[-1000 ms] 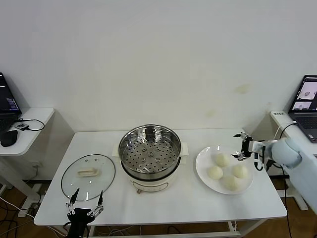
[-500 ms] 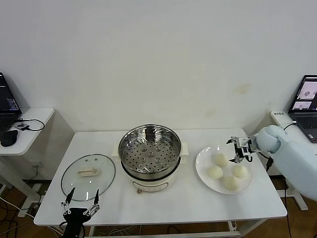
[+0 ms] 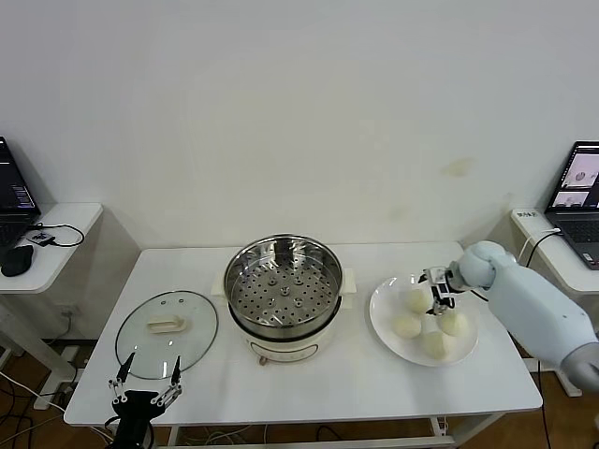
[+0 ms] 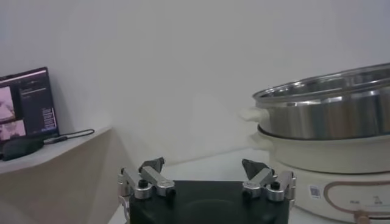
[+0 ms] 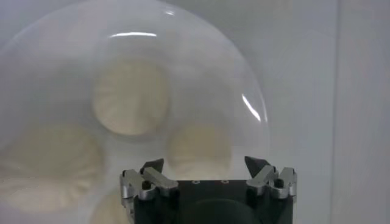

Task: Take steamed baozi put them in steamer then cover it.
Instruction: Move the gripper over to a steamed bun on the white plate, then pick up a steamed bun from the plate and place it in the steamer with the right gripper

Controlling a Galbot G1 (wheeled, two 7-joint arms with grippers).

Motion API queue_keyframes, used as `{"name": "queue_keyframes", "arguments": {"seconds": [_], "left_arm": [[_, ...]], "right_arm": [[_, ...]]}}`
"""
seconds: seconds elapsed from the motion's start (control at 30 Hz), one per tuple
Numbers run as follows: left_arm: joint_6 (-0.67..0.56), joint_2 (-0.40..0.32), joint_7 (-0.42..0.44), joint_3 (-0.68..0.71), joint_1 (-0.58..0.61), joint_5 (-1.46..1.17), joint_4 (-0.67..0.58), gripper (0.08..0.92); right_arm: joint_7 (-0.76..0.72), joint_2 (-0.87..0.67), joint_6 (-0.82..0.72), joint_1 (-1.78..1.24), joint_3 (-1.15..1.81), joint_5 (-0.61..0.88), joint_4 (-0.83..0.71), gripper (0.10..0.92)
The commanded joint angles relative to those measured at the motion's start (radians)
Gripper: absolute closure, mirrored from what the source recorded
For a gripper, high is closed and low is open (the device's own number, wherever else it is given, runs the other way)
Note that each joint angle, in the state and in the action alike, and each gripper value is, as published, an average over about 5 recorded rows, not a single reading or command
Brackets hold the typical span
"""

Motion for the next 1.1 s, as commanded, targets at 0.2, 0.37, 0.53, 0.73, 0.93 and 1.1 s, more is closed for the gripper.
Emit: {"name": "queue_keyframes", "arguments": {"seconds": [0.2, 0.37, 0.53, 0.73, 0.93, 1.1], "left_arm": [[0.000, 0.005, 0.001, 0.001, -0.001, 0.002, 0.000, 0.177], [0.000, 0.005, 0.002, 0.002, 0.000, 0.003, -0.003, 0.177], [0.000, 0.004, 0.002, 0.005, 0.001, 0.003, -0.005, 0.177], [-0.001, 0.004, 0.002, 0.006, 0.005, 0.003, -0.008, 0.177], [0.000, 0.006, 0.003, 0.009, 0.005, 0.003, -0.012, 0.177], [0.001, 0.012, 0.004, 0.010, 0.004, 0.001, -0.017, 0.177]], "right_arm": [[-0.005, 0.062, 0.012, 0.019, -0.016, -0.044, -0.087, 0.245], [-0.013, 0.055, 0.009, 0.015, -0.015, -0.042, -0.080, 0.276], [-0.022, 0.041, 0.004, 0.018, -0.018, -0.023, -0.062, 0.328], [-0.036, 0.013, -0.008, 0.025, -0.030, 0.017, -0.016, 0.377], [-0.060, -0.068, -0.052, 0.083, -0.107, 0.134, 0.120, 0.372], [-0.082, -0.163, -0.086, 0.217, -0.224, 0.270, 0.254, 0.372]]}}
